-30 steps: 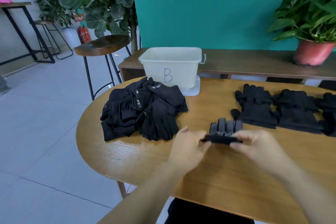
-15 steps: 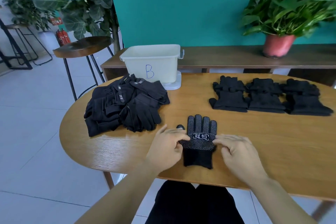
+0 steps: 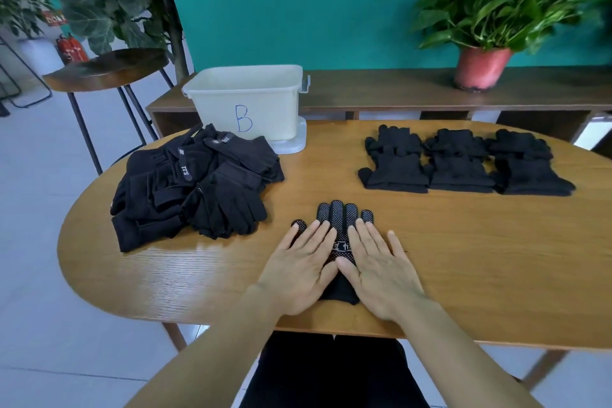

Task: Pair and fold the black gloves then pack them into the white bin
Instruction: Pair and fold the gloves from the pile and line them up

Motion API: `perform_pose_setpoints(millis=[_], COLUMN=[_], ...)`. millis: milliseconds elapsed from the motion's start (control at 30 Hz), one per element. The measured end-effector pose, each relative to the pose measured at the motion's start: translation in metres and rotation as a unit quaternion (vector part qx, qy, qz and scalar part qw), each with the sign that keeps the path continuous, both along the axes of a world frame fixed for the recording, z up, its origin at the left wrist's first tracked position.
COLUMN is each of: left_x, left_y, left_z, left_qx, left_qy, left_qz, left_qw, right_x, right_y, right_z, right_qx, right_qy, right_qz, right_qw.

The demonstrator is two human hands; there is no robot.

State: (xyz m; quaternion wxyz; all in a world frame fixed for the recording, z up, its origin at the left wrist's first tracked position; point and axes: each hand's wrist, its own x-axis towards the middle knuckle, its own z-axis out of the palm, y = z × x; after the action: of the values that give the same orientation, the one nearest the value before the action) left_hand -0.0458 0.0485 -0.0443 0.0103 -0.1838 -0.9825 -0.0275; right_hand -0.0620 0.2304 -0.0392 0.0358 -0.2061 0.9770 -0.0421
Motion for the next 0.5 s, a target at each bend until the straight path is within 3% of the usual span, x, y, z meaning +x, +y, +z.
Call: perform_pose_setpoints(millis=[300, 500], left_x=[0.011, 0.035], left_y=[-0.033, -0.058], left_z=[-0.005, -0.009], left_qx=[0.006, 0.031], left_qy=[0.02, 0.057], left_qz=[0.014, 0.024], left_qw=[1.0, 0.998], right_x=[-0.001, 0.003], right_y=[0.005, 0.017], right_z=[-0.002, 0.01], right_qx=[-0.003, -0.058], right_qy=[0.009, 0.006], right_qz=[-0.015, -0.034], right_qw=[1.0, 0.998])
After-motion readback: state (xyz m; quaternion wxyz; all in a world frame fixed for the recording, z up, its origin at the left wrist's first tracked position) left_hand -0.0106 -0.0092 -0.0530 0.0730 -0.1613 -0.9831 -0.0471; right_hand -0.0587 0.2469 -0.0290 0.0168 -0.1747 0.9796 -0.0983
